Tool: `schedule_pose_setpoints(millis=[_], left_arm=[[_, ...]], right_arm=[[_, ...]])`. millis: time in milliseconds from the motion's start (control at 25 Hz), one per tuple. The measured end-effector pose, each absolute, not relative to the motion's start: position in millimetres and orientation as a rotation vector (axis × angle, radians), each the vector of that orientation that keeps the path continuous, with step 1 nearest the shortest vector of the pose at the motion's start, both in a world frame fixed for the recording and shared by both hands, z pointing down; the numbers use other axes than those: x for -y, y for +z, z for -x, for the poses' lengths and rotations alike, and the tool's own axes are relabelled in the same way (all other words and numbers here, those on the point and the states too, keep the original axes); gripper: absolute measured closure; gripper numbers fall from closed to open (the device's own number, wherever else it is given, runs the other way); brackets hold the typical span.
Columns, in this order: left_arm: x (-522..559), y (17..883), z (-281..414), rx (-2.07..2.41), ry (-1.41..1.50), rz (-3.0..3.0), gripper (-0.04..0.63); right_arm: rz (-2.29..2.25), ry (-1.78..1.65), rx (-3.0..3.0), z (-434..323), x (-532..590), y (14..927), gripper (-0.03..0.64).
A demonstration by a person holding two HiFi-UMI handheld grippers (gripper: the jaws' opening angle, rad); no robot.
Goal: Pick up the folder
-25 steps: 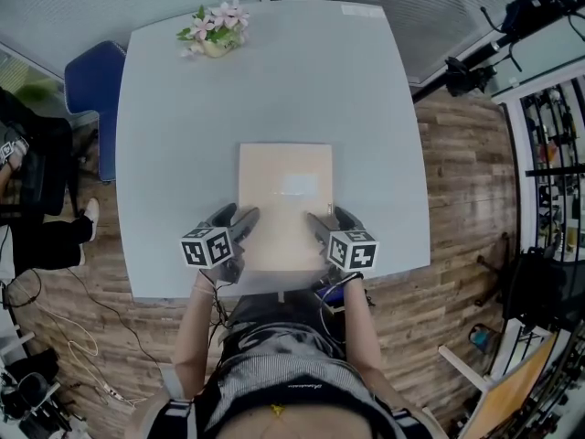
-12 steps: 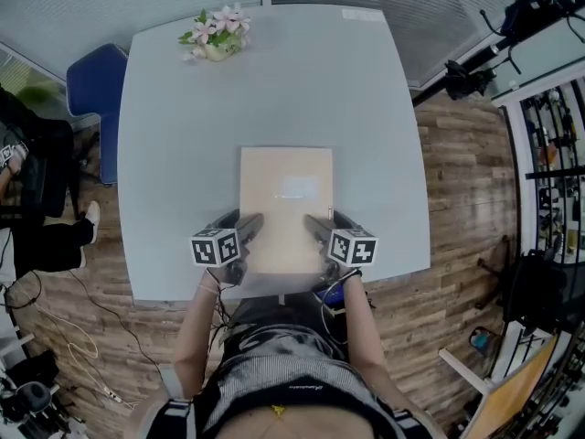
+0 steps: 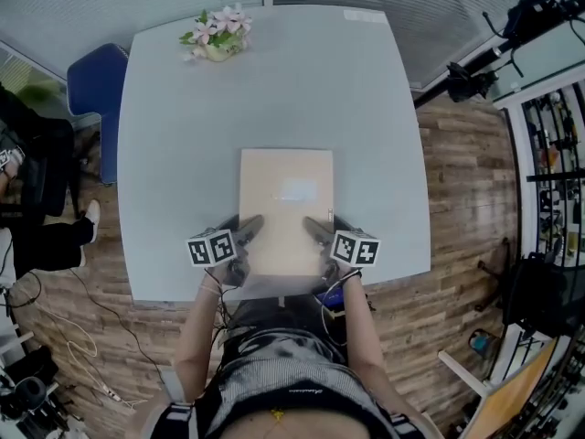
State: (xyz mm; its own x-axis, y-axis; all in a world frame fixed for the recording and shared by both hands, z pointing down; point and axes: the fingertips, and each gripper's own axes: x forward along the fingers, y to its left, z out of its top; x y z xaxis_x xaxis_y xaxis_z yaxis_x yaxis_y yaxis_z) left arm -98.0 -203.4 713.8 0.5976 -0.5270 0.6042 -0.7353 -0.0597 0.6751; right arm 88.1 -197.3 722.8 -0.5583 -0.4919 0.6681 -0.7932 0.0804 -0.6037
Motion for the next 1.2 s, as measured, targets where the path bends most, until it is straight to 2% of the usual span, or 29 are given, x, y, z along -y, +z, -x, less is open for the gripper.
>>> schedule_pose_setpoints(millis=[360,1200], left_arm=[[198,719,88,0.963,0.14,-1.679,0.29],[199,712,92,1.042,0.127,-1.715,0.288]], right_arm=[[-1.277,1.523,2.104,-87,197,724,0.215],[-1.239,1.516,2.137,-88,196,718,0.23]])
